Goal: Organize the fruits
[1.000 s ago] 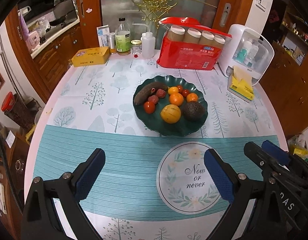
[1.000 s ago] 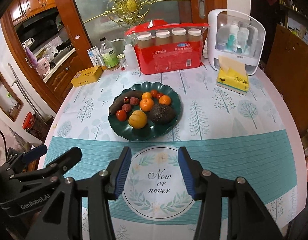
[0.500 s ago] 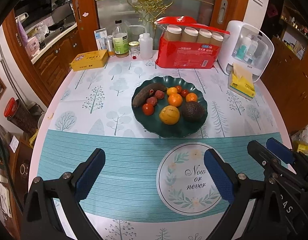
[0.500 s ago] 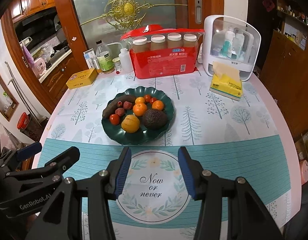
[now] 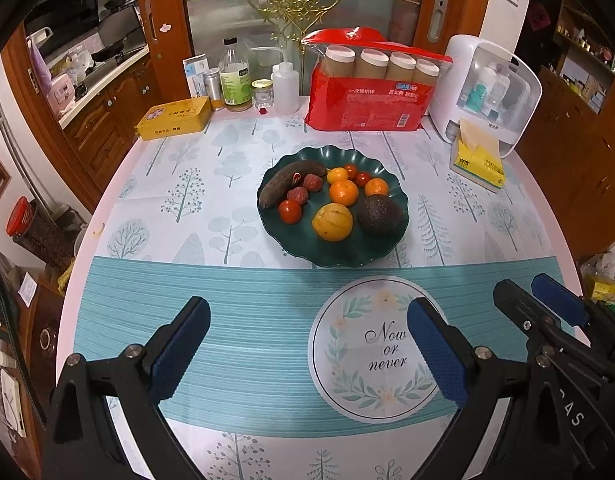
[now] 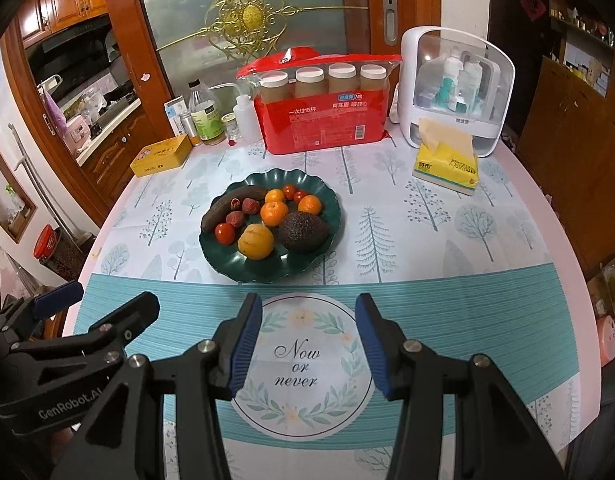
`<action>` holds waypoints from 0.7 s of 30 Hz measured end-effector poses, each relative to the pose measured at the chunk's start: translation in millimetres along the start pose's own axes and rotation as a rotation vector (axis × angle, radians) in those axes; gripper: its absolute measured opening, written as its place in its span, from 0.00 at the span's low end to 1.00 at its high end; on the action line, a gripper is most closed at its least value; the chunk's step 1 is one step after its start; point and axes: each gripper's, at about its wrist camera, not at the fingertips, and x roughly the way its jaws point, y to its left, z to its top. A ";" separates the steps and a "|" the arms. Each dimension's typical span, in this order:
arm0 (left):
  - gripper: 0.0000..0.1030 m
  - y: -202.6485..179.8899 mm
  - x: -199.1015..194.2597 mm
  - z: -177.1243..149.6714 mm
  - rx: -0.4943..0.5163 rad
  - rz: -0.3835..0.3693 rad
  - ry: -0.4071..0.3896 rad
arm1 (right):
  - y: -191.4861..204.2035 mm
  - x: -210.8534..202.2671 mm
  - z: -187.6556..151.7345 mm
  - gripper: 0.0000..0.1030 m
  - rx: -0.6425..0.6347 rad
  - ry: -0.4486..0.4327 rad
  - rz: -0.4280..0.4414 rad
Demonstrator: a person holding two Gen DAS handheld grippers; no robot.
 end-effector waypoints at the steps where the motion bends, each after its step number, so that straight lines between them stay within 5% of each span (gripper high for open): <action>1: 0.95 -0.3 -0.6 -1.0 0.002 0.002 0.001 | 0.0 0.0 -0.2 0.48 0.000 0.001 0.000; 21: 0.95 3.9 6.2 -3.2 0.018 -0.015 0.032 | -3.5 3.8 -6.5 0.48 0.006 0.024 -0.014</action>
